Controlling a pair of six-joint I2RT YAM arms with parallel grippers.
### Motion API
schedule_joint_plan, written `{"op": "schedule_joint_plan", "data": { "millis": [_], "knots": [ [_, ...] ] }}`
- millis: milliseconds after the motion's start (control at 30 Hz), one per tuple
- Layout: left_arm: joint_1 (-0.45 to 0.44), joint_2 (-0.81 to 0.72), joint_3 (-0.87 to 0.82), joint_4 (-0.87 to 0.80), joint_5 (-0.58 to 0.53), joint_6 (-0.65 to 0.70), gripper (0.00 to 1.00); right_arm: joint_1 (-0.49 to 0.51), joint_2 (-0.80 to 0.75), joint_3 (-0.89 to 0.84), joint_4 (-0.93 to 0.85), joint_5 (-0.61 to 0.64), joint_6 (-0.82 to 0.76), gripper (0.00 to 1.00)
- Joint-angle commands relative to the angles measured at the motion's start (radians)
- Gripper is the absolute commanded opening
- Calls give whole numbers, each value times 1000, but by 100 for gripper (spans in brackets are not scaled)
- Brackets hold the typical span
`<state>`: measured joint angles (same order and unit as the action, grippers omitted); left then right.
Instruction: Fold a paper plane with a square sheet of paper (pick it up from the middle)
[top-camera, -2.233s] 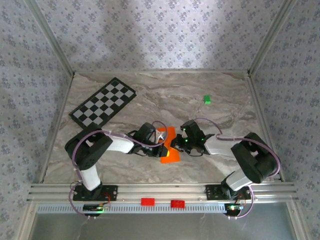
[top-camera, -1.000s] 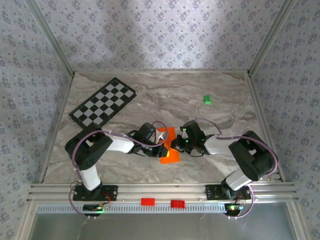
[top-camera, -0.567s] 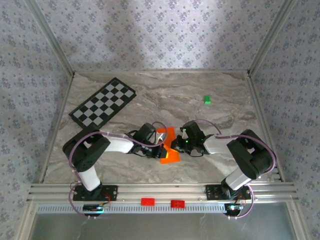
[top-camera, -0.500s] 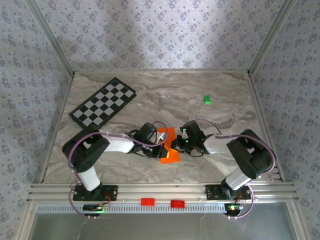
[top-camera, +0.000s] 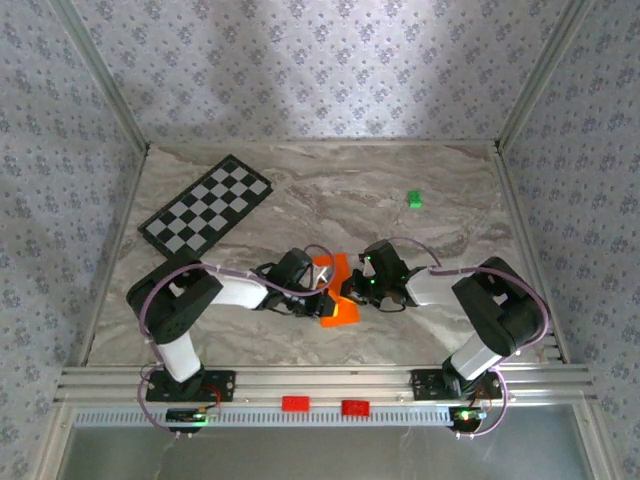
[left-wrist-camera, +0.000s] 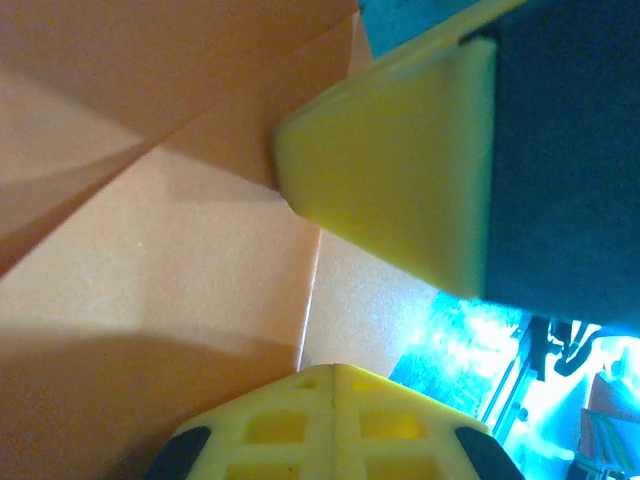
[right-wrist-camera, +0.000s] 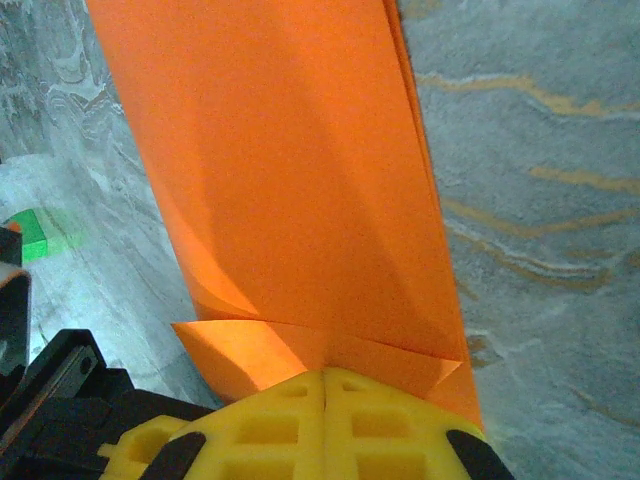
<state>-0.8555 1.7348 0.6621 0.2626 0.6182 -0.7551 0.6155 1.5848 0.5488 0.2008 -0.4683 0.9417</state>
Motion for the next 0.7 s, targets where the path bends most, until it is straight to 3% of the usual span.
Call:
{"op": "schedule_joint_plan", "data": {
  "millis": [0,400,667],
  "knots": [
    [-33,-22,-74,-94,17,-17,0,-16,46,-33,-166,100,-31,0],
    [-36,-118,-126,-166,19,2,1,-21,36,-22,-187,95,-44,0],
    [-29,-317,-19,-316,-71,39,2,-20,36,-6,-224,101,-51,0]
  ]
}}
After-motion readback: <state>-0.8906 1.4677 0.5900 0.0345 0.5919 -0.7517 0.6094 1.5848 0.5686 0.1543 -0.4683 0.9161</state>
